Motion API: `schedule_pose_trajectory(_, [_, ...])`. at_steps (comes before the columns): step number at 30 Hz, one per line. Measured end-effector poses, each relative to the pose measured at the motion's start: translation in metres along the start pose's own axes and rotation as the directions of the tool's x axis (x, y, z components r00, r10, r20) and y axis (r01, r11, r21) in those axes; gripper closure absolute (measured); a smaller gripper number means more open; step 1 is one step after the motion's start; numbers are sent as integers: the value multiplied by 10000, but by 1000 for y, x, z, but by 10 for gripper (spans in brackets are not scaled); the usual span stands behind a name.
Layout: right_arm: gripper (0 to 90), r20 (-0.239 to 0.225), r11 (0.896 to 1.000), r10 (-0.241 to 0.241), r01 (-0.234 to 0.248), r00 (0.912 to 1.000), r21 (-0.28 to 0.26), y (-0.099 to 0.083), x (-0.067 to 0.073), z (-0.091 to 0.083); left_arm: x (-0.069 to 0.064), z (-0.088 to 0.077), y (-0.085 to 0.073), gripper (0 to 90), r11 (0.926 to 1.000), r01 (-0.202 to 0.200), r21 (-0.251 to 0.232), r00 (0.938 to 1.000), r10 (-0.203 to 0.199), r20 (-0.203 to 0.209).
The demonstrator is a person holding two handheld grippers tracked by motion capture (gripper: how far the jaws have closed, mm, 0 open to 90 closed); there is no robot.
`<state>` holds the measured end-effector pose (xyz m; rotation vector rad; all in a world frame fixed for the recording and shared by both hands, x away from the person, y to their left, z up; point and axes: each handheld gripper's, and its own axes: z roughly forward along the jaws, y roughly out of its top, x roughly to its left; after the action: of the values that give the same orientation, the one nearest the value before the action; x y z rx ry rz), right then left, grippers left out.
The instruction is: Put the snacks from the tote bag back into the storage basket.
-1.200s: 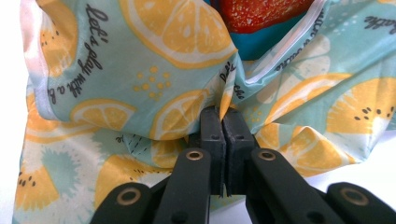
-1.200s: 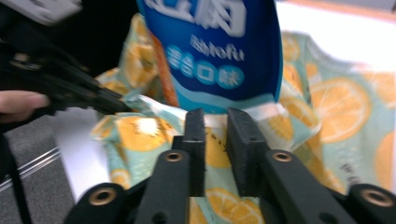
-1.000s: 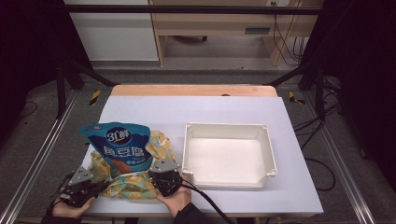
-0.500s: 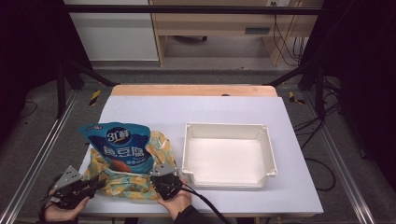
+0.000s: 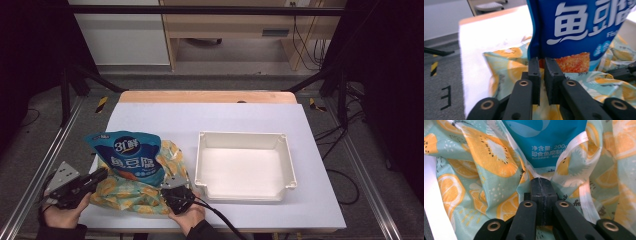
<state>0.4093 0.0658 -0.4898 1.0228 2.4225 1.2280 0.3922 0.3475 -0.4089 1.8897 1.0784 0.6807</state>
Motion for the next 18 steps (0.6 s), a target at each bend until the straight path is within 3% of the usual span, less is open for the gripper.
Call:
schedule_pose_trajectory(1, [900, -2, 10000, -2, 2, 10000, -18, 0, 0, 0, 2, 10, -5, 859, 9989, 26, 460, 10000, -26, -4])
schedule_pose_trajectory(2, [900, -2, 10000, -2, 2, 10000, -18, 0, 0, 0, 2, 10, -5, 863, 9989, 26, 460, 10000, -26, -4])
schedule_pose_trajectory(4, [900, 3, 10000, -1, 1, 10000, 0, 0, 0, 0, 3, 17, -17, 871, 9945, -18, 1045, 10000, 21, -27])
schedule_pose_trajectory(6, [900, 4, 10000, -19, 19, 10000, -4, 0, 0, 0, 4, 20, -22, 877, 9927, -23, 1205, 10000, 24, -6])
schedule_pose_trajectory(7, [900, 7, 10000, -22, 22, 10000, -5, 0, 0, 0, 7, 24, -31, 878, 9877, 19, 1564, 10000, -14, -36])
schedule_pose_trajectory(10, [900, 12, 10000, -26, 26, 10000, -4, 0, 0, 0, 9, 30, -38, 882, 9832, 136, 1822, 9999, -139, 6])
schedule_pose_trajectory(15, [900, 56, 10000, 25, -25, 10000, -25, 0, -1, 0, 8, 40, -47, 892, 9677, -140, 2519, 9999, 110, 134])
schedule_pose_trajectory(18, [900, 125, 10000, -33, 33, 9999, -10, 0, -1, -1, 9, 43, -49, 898, 9647, -125, 2629, 9998, 74, 203])
